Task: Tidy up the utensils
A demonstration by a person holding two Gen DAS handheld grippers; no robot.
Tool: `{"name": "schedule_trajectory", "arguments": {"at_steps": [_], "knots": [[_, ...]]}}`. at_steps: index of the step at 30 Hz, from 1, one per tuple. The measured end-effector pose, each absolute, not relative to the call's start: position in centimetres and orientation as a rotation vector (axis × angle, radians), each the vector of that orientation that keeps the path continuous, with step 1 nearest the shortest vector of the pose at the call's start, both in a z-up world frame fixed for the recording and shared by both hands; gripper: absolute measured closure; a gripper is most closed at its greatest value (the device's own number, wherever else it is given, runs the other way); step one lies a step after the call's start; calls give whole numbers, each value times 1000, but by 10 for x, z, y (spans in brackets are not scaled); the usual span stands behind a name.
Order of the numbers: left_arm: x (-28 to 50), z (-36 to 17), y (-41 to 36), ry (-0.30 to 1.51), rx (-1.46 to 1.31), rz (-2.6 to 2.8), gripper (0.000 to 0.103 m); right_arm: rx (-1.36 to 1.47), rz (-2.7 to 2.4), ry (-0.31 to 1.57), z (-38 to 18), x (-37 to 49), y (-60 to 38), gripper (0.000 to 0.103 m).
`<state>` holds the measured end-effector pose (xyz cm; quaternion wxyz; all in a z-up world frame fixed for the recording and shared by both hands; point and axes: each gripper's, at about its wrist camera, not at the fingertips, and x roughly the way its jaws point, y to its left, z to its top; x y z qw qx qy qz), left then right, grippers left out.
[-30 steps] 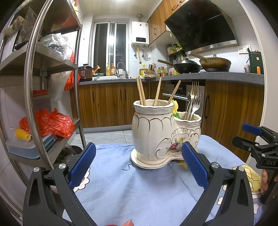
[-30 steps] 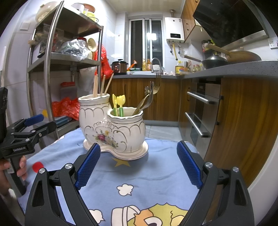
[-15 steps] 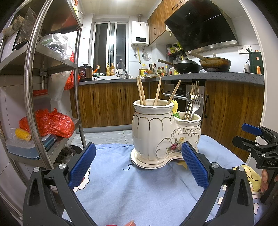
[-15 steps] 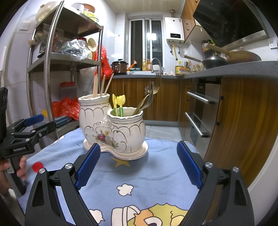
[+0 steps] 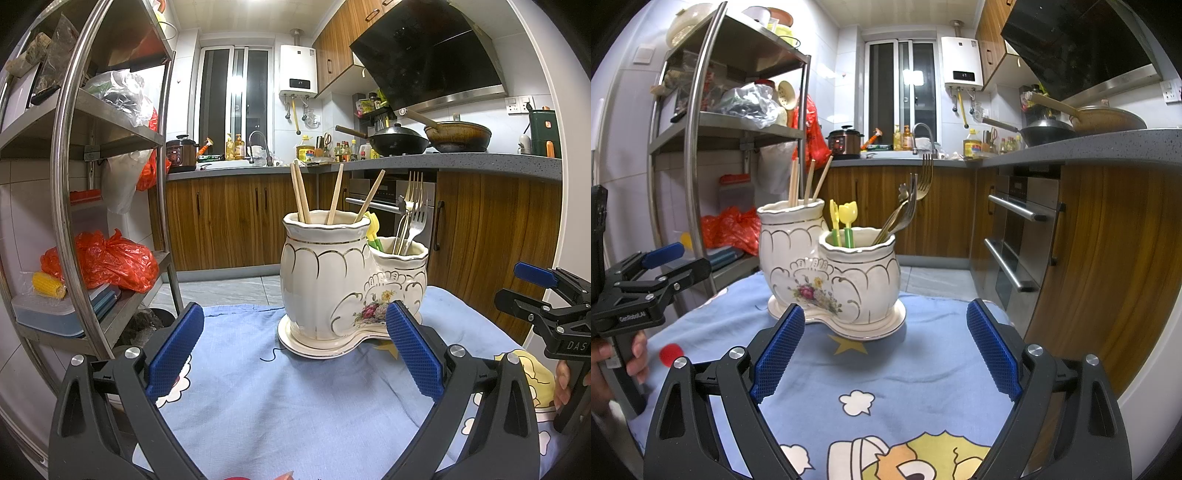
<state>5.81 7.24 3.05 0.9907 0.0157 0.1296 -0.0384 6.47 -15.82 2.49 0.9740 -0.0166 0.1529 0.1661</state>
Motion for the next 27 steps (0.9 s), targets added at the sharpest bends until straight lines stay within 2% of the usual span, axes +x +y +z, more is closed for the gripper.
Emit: {"name": "schedule_trajectory", "arguments": {"at_steps": [27], "knots": [[60, 29, 72, 270, 29, -64, 6, -33, 335, 310, 25, 65, -158, 14]]}}
